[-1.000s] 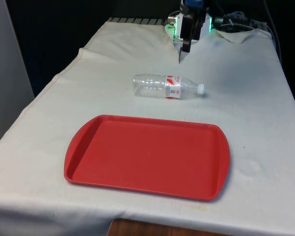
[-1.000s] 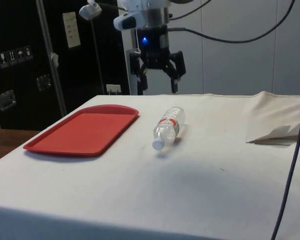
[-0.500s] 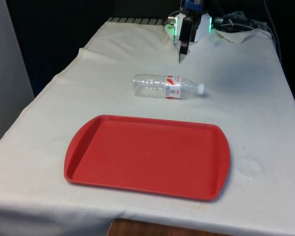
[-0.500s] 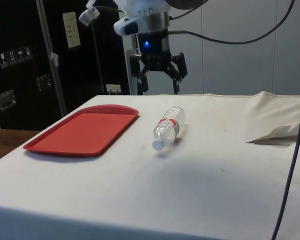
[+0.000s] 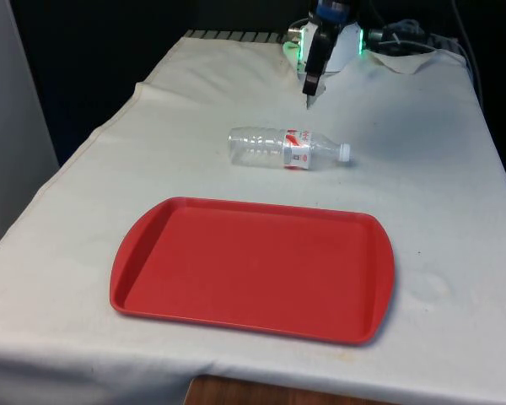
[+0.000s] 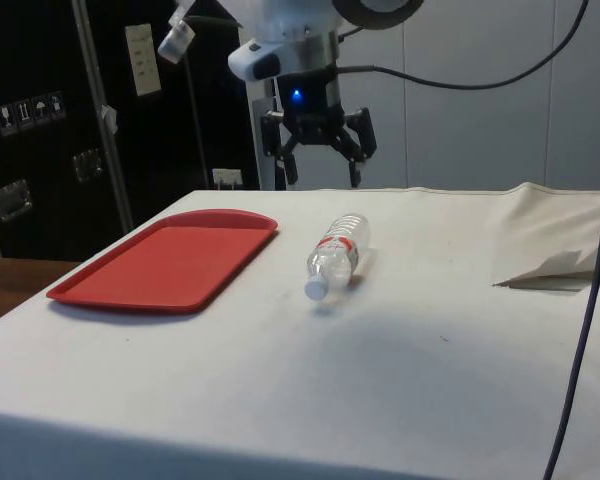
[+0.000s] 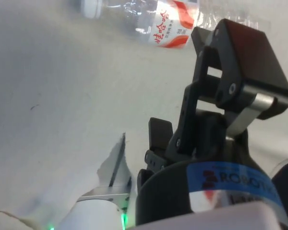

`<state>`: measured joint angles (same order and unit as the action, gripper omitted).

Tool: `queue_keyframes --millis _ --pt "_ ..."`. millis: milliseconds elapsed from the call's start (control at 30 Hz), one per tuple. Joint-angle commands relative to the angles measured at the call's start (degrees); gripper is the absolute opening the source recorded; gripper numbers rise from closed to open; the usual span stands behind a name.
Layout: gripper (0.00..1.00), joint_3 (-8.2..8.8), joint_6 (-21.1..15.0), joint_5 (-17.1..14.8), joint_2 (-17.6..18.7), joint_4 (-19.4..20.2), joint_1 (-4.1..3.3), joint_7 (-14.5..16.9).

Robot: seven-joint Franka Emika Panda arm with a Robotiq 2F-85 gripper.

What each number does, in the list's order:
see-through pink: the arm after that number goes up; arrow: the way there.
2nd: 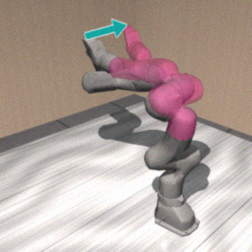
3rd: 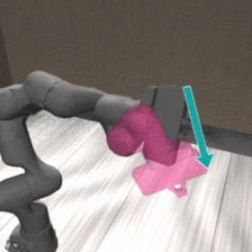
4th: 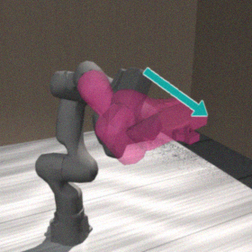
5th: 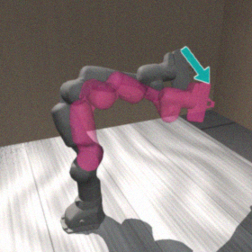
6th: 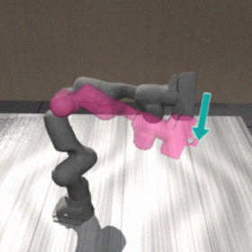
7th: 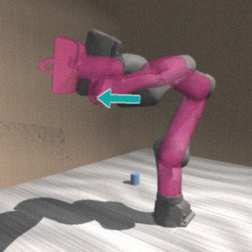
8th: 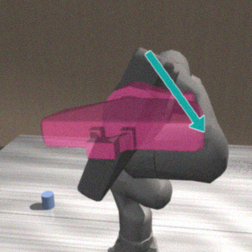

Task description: Place the bottle upright on the tray.

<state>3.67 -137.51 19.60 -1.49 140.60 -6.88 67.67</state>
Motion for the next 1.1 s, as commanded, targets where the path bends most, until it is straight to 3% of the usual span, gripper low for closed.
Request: queue_keyframes --millis 0,100,133,167,400,433,467,667,700,733,933,967,1067 --pt "1.0 -0.06 -0.4 2.2 0.2 0.0 0.06 -1.2" --pt "1.0 -0.11 -0.4 3.6 0.3 -0.1 0.06 -1.5" --pt "1.0 -0.06 0.0 1.8 0.2 0.0 0.0 -0.3" --pt "1.0 -0.11 -0.3 4.4 0.5 -0.1 0.06 -1.7" --pt "1.0 -0.46 -0.2 7.2 1.1 -0.1 -0.11 -2.8" --pt "1.0 -0.4 0.0 5.6 1.0 0.0 -0.06 -1.4" --pt "1.0 -0.63 -0.1 7.8 1.5 -0.2 -0.17 -3.3" --pt "1.0 -1.32 0.9 10.4 2.2 -0.5 -0.29 -5.4" --pt "1.0 -1.26 0.5 9.1 2.2 -0.2 -0.17 -4.4" --pt "1.0 -1.38 1.0 10.8 2.3 -0.5 -0.29 -5.8" --pt "1.0 -1.83 1.8 13.9 2.8 -0.7 -0.29 -8.1" --pt "1.0 -1.83 1.4 12.6 2.5 -0.3 -0.17 -7.0" --pt "1.0 -2.01 2.0 15.2 2.9 -0.7 -0.34 -9.1"
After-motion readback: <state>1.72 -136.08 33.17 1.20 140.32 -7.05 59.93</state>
